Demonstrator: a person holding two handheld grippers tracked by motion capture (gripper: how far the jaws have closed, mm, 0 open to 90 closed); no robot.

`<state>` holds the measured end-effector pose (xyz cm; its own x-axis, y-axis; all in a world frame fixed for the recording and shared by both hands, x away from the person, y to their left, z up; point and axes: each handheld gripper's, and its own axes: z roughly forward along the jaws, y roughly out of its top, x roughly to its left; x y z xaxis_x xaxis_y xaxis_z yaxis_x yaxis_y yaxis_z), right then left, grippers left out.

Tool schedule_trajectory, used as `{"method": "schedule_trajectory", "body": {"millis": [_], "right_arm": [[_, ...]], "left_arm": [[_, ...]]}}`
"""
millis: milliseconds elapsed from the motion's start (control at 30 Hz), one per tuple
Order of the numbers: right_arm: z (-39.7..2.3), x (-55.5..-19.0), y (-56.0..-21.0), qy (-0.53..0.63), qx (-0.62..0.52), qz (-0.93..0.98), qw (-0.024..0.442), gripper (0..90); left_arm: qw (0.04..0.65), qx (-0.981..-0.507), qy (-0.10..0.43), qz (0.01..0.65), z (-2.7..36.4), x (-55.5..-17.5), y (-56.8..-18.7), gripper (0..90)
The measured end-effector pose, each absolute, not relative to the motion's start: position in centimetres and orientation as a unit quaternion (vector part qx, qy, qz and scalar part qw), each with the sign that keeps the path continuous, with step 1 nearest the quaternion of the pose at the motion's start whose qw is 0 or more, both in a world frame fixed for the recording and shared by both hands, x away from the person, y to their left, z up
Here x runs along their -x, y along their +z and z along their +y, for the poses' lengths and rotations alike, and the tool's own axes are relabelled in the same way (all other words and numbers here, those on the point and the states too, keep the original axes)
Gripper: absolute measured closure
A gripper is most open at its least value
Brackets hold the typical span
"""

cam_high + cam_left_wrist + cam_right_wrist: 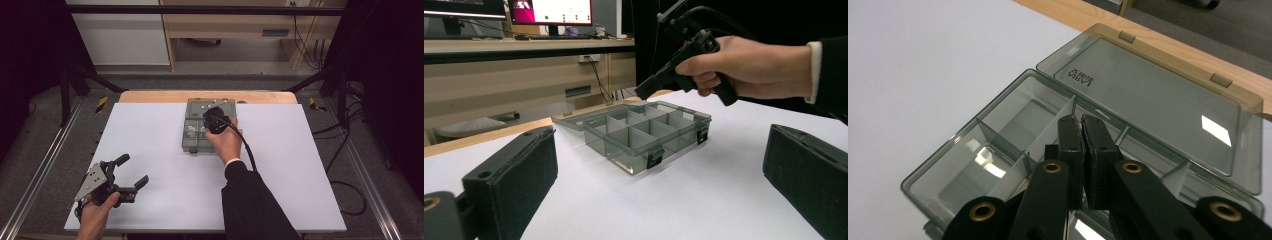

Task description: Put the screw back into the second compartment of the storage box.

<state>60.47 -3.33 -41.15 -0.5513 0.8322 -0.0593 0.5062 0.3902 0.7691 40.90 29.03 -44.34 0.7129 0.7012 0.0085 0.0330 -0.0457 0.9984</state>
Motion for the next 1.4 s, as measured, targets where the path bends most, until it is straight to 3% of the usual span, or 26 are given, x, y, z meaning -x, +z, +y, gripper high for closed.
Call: {"method": "schedule_trajectory", "body": {"millis": [67,167,300,567,833,1400], "right_arm": [[-3.1,-60.8,-41.8,0.361,-0.42,0.802,0.224,87.1],[-2.9,-60.9,-42.3,0.366,-0.419,0.797,0.236,72.8],[-3.3,-60.2,-41.5,0.377,-0.416,0.792,0.24,65.2],[-3.0,-56.7,-40.3,0.372,-0.38,0.805,0.263,29.4],[-4.2,-52.7,-39.3,0.415,-0.371,0.795,0.242,12.5],[-10.3,-47.4,-41.6,0.459,-0.37,0.76,0.274,13.9]], "left_arm": [[0.636,-0.673,0.262,0.272,29.0,-40.9,-44.4,0.9],[0.636,-0.672,0.263,0.275,29.0,-40.9,-44.3,0.9],[0.636,-0.67,0.262,0.279,29.0,-41.0,-44.4,0.9],[0.635,-0.67,0.262,0.28,29.1,-40.9,-44.3,0.8],[0.629,-0.676,0.267,0.276,28.9,-40.6,-44.2,0.7],[0.63,-0.671,0.272,0.282,29.3,-40.7,-44.2,0.7]]}}
